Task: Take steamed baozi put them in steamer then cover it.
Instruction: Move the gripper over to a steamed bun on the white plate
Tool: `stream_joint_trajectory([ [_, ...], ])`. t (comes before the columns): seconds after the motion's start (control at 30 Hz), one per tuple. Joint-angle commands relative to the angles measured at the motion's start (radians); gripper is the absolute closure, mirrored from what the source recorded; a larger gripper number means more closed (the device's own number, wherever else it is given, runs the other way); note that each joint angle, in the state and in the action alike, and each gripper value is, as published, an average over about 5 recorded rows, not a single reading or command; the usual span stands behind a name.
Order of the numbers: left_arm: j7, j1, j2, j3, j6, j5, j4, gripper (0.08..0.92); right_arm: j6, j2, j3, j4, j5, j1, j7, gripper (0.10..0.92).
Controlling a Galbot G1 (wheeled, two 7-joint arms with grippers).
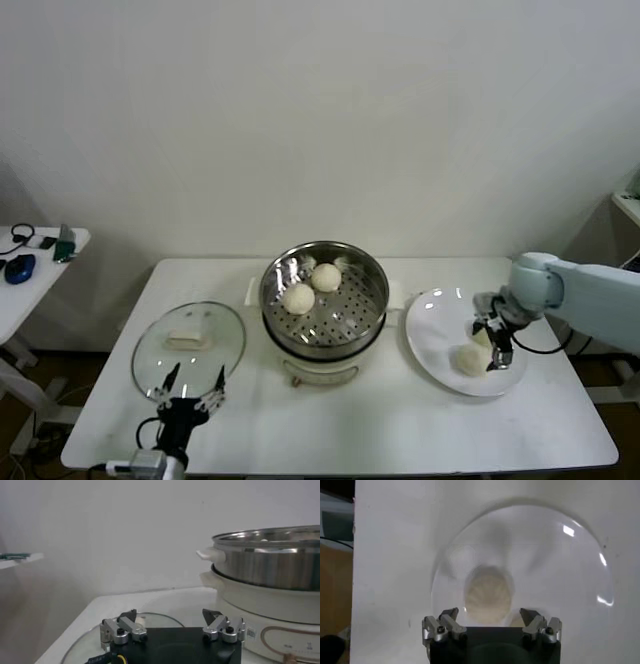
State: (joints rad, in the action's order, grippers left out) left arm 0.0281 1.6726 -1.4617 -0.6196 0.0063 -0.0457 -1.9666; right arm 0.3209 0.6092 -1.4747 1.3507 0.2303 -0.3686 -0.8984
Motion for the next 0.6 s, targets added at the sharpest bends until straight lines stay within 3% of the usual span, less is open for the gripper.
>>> stream_joint_trajectory([
  [0.03, 0.000, 0.001, 0.001, 0.000, 0.000, 0.003, 0.001, 0.177, 0.008, 0.036, 0.159, -0.079, -0.056, 0.202, 0.046, 0.203],
  [0.23, 0.000, -0.002, 0.005, -0.002, 0.004, 0.005, -0.003, 0.177, 0.012, 0.044, 0.170, -0.073, -0.051, 0.202, 0.055, 0.219],
  [0.6, 0.001, -0.009, 0.004, 0.002, 0.011, 0.009, -0.015, 0.177, -0.031, 0.018, 0.025, -0.017, 0.012, -0.062, -0.003, 0.378],
])
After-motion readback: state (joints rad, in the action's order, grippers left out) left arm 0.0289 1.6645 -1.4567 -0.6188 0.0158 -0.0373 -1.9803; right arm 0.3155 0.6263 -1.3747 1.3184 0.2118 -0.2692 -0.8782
